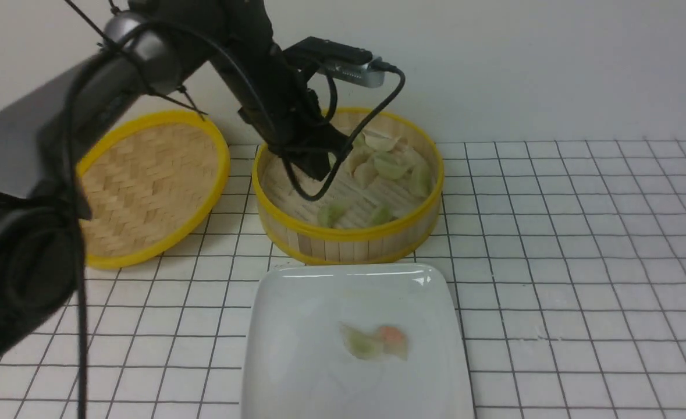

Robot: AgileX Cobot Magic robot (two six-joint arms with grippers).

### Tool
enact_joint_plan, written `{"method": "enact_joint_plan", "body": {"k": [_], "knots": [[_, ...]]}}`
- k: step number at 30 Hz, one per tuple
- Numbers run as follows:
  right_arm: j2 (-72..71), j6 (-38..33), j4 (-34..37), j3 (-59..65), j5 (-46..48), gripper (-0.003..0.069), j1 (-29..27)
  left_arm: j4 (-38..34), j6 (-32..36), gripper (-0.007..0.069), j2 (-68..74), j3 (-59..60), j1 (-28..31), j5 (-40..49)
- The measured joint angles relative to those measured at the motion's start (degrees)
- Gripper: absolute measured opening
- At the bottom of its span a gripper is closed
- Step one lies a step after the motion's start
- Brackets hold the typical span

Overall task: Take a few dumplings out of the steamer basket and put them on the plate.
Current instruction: Use the left arm to grab a dumpling from the steamer

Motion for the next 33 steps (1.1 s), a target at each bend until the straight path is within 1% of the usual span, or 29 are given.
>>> {"method": "enact_joint_plan", "body": {"k": [1,2,3,4,5,7,9,10,12,15,17,20,21,24,25,31,33], "knots": [[0.5,-0.2,0.7,0.0,-0.1,-0.0008,0.0,0.1,0.0,0.0008,1.9,-3.2,0.0,0.0],[0.5,-0.2,0.9,0.0,-0.1,-0.0008,0.0,0.1,-0.1,0.0013,2.3,-3.8,0.0,0.0],[0.8,-0.5,1.9,0.0,-0.1,-0.0008,0.0,0.2,-0.2,0.0041,6.0,-8.5,0.0,0.0],[0.9,-0.6,2.1,0.0,-0.2,-0.0008,0.0,0.3,-0.3,0.0060,7.1,-9.8,0.0,0.0],[0.9,-0.6,2.3,0.0,-0.4,-0.0008,0.0,0.6,-0.5,0.0101,9.4,-12.3,0.0,0.1],[0.9,-0.7,2.3,0.0,-0.5,-0.0008,0.0,1.1,-0.9,0.0152,10.9,-13.2,0.0,0.1],[0.9,-0.7,2.5,0.0,-0.5,-0.0008,0.0,1.8,-0.9,0.0242,12.4,-13.5,0.0,0.2],[0.9,-0.7,2.6,0.0,-0.5,-0.0008,0.0,2.1,-1.0,0.0267,12.8,-13.5,0.0,0.3],[0.9,-0.8,3.1,0.0,-0.5,-0.0006,0.0,3.0,-1.9,0.0348,14.1,-13.5,0.0,0.3],[0.9,-0.8,3.7,0.0,-0.5,-0.0005,0.0,3.1,-2.5,0.0384,15.0,-13.5,0.0,0.3],[0.9,-0.8,3.7,0.0,-0.5,-0.0002,0.0,3.4,-2.9,0.0378,15.3,-13.5,-0.2,0.3],[0.9,-0.8,3.7,0.0,-0.5,-0.0001,0.0,4.5,-3.2,0.0311,15.4,-13.5,-1.1,0.3],[0.9,-0.8,3.7,0.0,-0.5,-0.0001,0.0,4.6,-3.2,0.0305,15.4,-13.5,-1.2,0.3],[0.9,-0.8,4.2,0.0,-0.5,-0.0001,0.0,5.5,-3.5,0.0157,15.5,-13.0,-2.4,0.3],[0.9,-0.8,4.2,0.0,-0.5,-0.0001,0.0,6.1,-3.9,0.0125,15.5,-13.0,-2.8,0.3],[0.9,-2.0,4.4,0.0,0.9,0.0000,0.0,7.9,-8.5,0.0120,12.9,-10.8,-3.5,0.3],[0.9,-2.3,4.6,0.0,1.4,0.0000,0.0,8.1,-8.9,0.0119,11.6,-9.5,-3.5,0.4]]}}
